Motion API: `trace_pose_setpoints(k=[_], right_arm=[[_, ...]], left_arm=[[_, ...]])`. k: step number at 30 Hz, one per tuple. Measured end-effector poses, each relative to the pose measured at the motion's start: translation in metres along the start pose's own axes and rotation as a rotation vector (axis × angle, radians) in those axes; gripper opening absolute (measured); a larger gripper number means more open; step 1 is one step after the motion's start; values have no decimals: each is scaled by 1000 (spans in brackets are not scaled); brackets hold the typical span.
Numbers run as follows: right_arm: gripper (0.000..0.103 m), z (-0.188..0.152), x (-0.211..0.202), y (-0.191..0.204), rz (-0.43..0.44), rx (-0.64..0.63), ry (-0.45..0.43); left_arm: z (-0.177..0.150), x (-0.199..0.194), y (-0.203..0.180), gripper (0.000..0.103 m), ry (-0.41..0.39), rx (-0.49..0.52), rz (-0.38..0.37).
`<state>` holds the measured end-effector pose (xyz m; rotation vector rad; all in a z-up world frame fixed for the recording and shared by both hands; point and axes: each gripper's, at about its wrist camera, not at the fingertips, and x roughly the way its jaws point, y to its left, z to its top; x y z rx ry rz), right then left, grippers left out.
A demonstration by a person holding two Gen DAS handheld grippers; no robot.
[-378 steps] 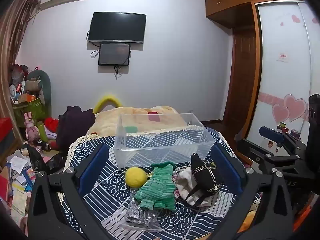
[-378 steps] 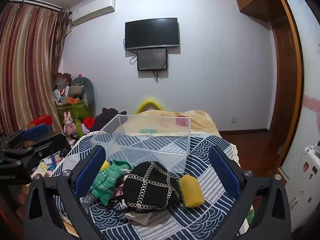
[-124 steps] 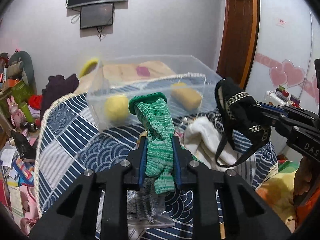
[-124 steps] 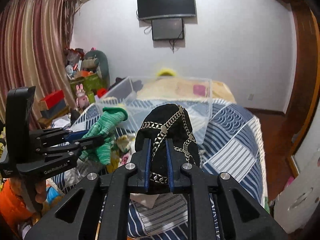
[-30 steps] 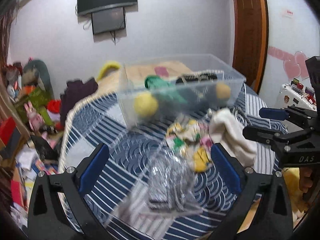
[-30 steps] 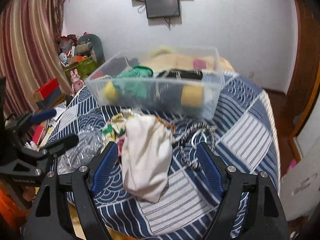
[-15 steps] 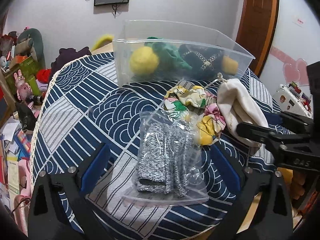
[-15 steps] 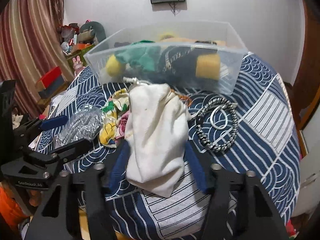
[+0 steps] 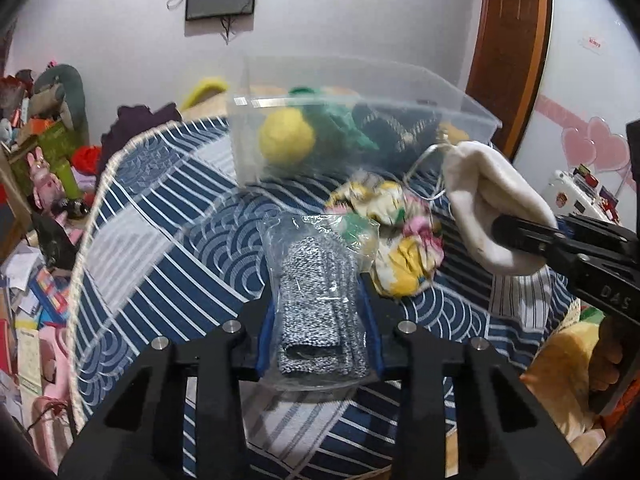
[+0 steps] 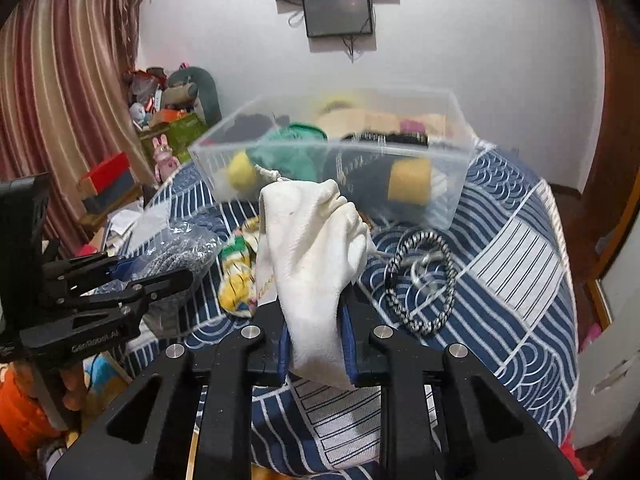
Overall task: Organize soft objects
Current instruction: 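Place the white bag into the box with the right tool while the left tool drops the grey socks in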
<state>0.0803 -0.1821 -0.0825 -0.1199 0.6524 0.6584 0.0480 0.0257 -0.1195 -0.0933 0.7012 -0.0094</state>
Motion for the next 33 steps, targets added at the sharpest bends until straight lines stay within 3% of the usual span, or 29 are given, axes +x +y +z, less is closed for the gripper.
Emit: trace_pose_setpoints(k=[11,21,33], right_arm=[[19,27,-26,-4,-5,13,-110],[19,62,-34,-4,-30,-15,-225],[19,96,1,-7,-72,-14,-229]], left_arm=[[47,-30,12,37,-122,-20,-5],[85,-32,18,37,-202,-41,-7],[131,-5,19,37,-237,-65,-26]])
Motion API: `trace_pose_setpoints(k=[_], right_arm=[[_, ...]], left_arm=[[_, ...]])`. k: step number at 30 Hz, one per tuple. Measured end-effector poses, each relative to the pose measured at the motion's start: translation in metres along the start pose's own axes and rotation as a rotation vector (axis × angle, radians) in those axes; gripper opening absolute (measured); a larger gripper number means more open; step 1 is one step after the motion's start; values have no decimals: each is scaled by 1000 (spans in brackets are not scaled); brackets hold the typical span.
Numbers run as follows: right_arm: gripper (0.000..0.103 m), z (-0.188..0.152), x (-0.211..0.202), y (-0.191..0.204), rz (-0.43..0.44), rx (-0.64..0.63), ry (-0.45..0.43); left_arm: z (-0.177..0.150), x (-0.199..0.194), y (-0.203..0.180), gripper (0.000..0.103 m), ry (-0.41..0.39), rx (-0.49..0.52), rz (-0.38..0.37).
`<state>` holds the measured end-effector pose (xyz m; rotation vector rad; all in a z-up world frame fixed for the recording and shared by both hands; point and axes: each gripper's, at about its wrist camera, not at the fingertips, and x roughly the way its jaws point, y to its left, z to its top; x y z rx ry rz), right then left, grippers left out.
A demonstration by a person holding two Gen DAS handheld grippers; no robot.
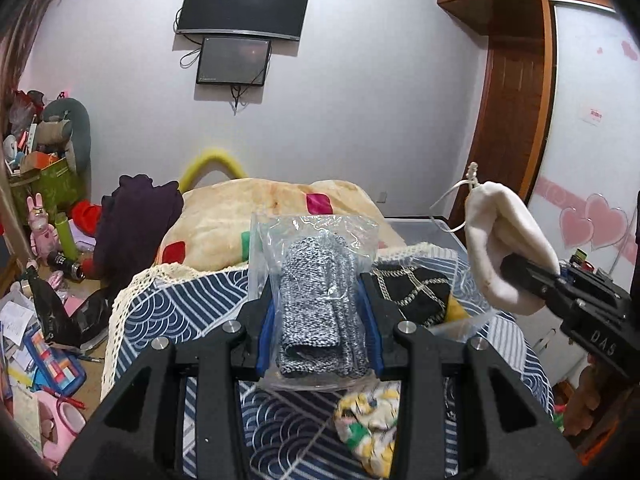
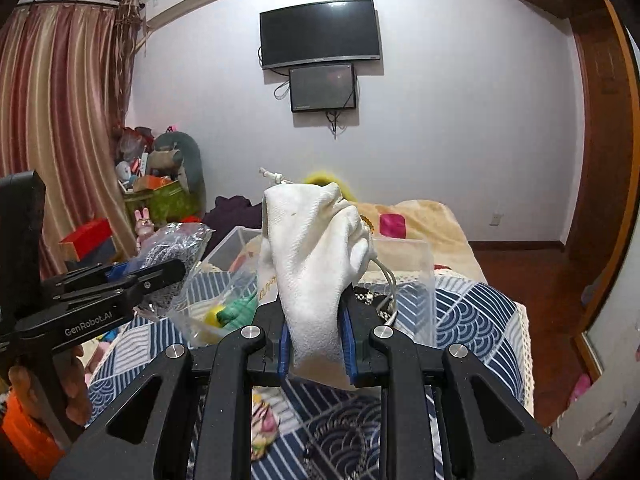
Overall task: Organize soft objects
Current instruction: 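Place the white bag into the box with the right tool while the left tool drops the grey socks in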
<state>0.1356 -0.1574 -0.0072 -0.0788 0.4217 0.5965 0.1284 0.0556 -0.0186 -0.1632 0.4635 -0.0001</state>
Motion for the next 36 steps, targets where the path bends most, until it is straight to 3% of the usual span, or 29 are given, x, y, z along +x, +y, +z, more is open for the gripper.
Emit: trace_pose_setpoints(k=[15,24,27,29,31,36], right_arm=[[19,-15,68,1,-32,-23,170],[20,-19,63,4,-20,-73,204],[29,-18,58,0,-19,-69,207],[47,-17,54,-1,-11,-56,203],[53,-17,47,-2,-10,-39,185],[54,-14,25,-5,-21,-31,144]], left_arm=[[4,88,2,37,153,-35,-12],[0,94,-7,38,161,22,11],[0,91,-9,46,168,20,7],[0,88,-8,49,160,23,8],[0,79,-9,53,146,26,11],[4,57,-8,60,113,15,-11]])
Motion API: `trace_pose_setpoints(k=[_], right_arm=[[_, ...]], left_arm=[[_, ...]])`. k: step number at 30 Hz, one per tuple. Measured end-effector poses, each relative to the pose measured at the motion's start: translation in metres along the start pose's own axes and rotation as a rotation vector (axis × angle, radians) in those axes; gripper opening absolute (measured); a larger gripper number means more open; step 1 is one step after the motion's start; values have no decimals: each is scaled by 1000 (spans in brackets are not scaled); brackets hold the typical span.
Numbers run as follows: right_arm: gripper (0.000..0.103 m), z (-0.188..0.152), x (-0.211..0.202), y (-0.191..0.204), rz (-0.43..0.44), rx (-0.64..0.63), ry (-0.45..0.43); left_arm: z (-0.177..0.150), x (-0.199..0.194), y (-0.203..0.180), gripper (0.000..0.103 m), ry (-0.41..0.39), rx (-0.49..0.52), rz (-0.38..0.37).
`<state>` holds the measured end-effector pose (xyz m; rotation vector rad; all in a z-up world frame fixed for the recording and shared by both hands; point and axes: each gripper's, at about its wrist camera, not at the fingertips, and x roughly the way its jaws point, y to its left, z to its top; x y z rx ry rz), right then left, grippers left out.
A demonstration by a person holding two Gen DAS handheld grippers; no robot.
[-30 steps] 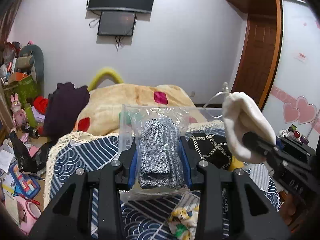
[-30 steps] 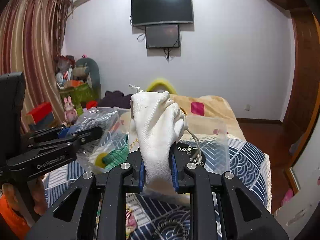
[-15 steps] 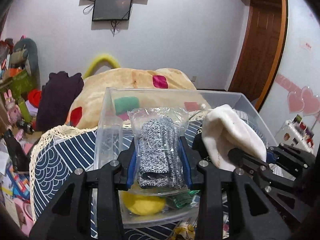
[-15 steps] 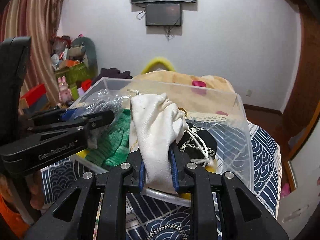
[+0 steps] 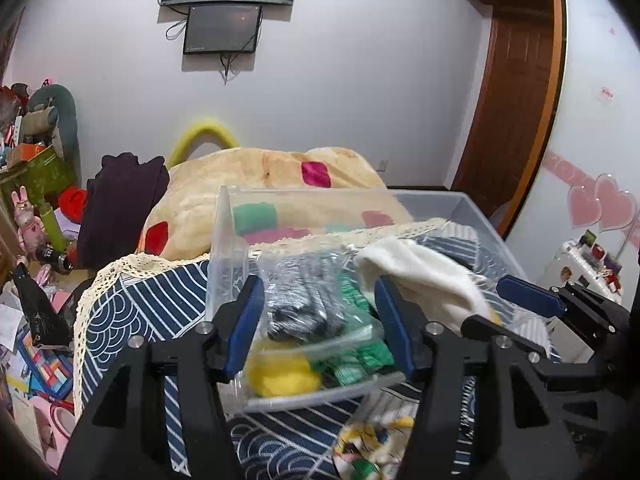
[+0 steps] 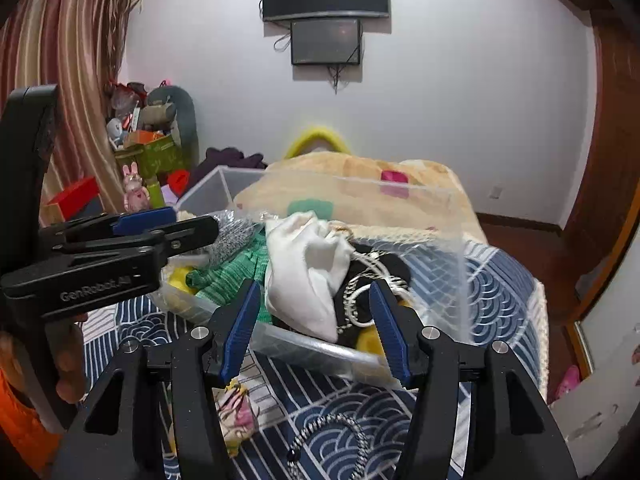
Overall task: Organize soft objects
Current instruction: 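Place the white bag into the box with the right tool while the left tool drops the grey socks in, then grasp the rope bracelet with the right tool while the left tool grasps the floral scrunchie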
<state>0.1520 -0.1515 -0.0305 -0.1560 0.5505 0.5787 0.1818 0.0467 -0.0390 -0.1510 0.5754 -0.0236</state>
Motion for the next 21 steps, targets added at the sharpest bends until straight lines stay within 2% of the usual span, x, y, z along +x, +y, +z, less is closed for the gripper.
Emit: trace_pose_setpoints(k=[3,9,13,21], right_arm=[[61,1,-19,-4,-7,7,-45],[61,-4,-46,-10,-24,2,-93],[61,-18,-49,-15,-39,3,-71],[61,-56,-29,-29,-84,50,35]], left_arm=[[0,-19,-1,68,-36,4,0],[-7,-56,-6,101,-92,9,19],[-21,-71,-10,102,-103,25,40],[-59,-58,-20,103,9,29,6]])
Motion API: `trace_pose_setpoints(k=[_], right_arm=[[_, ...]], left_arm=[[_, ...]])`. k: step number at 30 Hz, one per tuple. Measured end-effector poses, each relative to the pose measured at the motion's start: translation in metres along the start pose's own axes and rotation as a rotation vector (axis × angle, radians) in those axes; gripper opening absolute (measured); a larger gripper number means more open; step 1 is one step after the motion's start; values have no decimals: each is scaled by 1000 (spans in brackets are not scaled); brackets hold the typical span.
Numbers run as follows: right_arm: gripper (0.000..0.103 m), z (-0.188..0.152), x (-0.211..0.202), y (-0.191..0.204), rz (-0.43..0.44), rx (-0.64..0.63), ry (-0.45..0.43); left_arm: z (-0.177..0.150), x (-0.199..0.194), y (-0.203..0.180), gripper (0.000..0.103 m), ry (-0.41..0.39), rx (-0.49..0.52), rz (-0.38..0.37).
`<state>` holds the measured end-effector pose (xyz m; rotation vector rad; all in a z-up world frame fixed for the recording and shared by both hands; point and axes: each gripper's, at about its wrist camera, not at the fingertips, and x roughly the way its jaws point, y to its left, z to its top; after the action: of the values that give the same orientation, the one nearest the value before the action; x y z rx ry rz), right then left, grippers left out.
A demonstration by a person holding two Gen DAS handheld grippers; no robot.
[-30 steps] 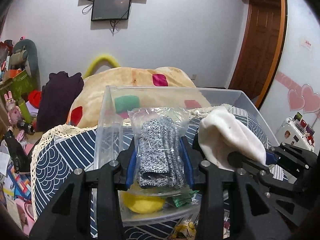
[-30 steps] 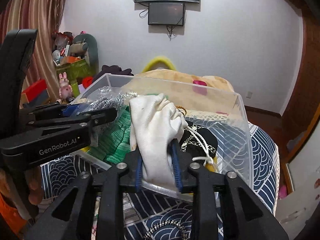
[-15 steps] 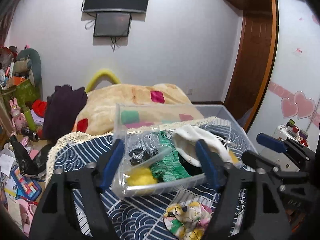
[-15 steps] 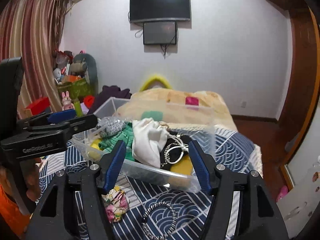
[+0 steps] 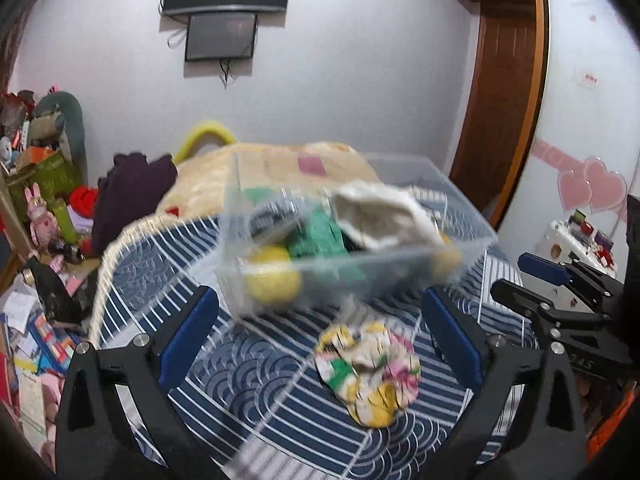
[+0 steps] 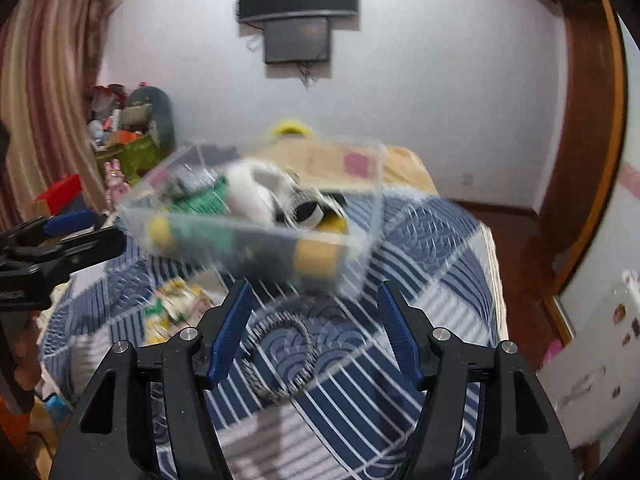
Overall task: Organize soft objects
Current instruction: 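Grasp the rope bracelet with the right tool while the left tool grasps the floral scrunchie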
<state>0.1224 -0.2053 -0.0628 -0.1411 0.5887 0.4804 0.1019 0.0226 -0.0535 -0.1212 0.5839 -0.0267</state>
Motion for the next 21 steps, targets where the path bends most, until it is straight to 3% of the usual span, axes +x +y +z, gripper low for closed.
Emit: trace_pose_setpoints(k=[7,10,17,21], right_arm=[[44,-28,26,-6,40,13,135],[31,-33,32,-5,60,13,166],[8,-34,29,-6,70,5,154],[6,-33,27,-7,75,15,140]], left_arm=[[-31,31,-16,102,109,-10,-26],[-38,37,-26,103,126,23,-28],[-56,62,-39,102,211,46,-39],[-59,61,-38,82,198,44,-33]])
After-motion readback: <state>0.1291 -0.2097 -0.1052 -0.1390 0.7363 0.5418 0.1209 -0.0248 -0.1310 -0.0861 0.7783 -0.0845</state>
